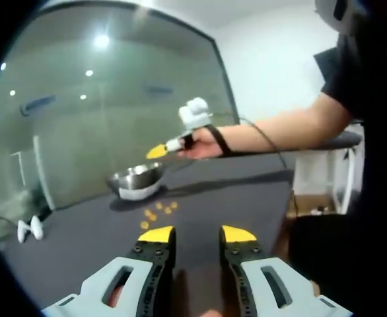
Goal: Pick up the QQ candy scattered on the table and place it into the stainless steel bowl on the table
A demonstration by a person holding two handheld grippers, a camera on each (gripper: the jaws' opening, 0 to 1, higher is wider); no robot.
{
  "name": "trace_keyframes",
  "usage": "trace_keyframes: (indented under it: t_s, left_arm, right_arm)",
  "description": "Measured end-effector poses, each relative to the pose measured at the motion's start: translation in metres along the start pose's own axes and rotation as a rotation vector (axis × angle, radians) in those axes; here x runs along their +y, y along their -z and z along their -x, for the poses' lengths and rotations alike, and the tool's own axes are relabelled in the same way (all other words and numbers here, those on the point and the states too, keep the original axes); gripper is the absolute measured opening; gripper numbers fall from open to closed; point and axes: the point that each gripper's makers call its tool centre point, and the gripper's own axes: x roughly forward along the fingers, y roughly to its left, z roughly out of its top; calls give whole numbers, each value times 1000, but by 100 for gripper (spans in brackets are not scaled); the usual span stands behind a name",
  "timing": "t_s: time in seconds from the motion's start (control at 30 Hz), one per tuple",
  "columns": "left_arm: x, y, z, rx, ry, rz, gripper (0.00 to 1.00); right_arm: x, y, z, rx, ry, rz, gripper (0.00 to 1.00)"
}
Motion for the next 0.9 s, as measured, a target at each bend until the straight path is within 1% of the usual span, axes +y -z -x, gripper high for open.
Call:
trace_keyframes:
  t_s: [0.03, 0.07, 0.13, 0.17, 0.2, 0.23, 0.33, 0.4, 0.43, 0.5, 0.53, 0.6, 0.67, 0.7, 0.83, 0.9]
  left_arm:
    - [0, 0, 0, 0, 1, -1, 28]
    - [0, 0, 0, -1, 1, -1, 28]
    - [1, 1, 0, -5, 2, 5, 28]
    - [2, 1, -1, -7, 2, 8, 28]
    - [2, 2, -1, -7, 2, 9, 28]
    - [2, 2, -1, -7, 1, 10, 28]
    - [3, 2, -2, -7, -1, 10, 28]
    - [3, 1, -2, -10, 1, 8, 28]
    - [2, 1, -2, -12, 2, 8, 28]
    - [2, 0, -1, -14, 3, 9, 28]
    - [2, 1, 0, -13, 1, 9, 28]
    - [4, 2, 2, -13, -1, 23, 28]
    - [7, -5, 4, -47, -6, 62, 28]
    - [10, -6, 5, -52, -13, 71, 28]
    - [15, -9, 7, -63, -27, 77, 28]
    - [15, -10, 8, -69, -23, 90, 28]
  right_arm:
    - [3, 2, 9, -6, -10, -7, 15]
    - [7, 2, 17, -23, -26, -34, 15]
    - [11, 2, 29, -65, -37, -117, 15]
    - [9, 7, 39, -57, -23, -112, 15]
    - [11, 10, 44, -58, -20, -106, 15]
    - [20, 13, 51, -60, -20, -101, 15]
    - [30, 27, 63, -37, -31, -61, 15]
    - [39, 39, 69, -11, -54, -36, 16]
    - [44, 44, 71, -2, -65, -38, 16]
    - [52, 52, 77, 16, -83, -38, 16]
    - [57, 54, 81, 14, -100, -36, 16]
    - [63, 60, 84, 27, -119, -36, 16]
    - [65, 67, 84, 50, -118, -5, 16]
    - [66, 70, 84, 61, -121, 0, 16]
    - [67, 81, 81, 85, -123, 3, 16]
    - [67, 85, 79, 98, -122, 5, 16]
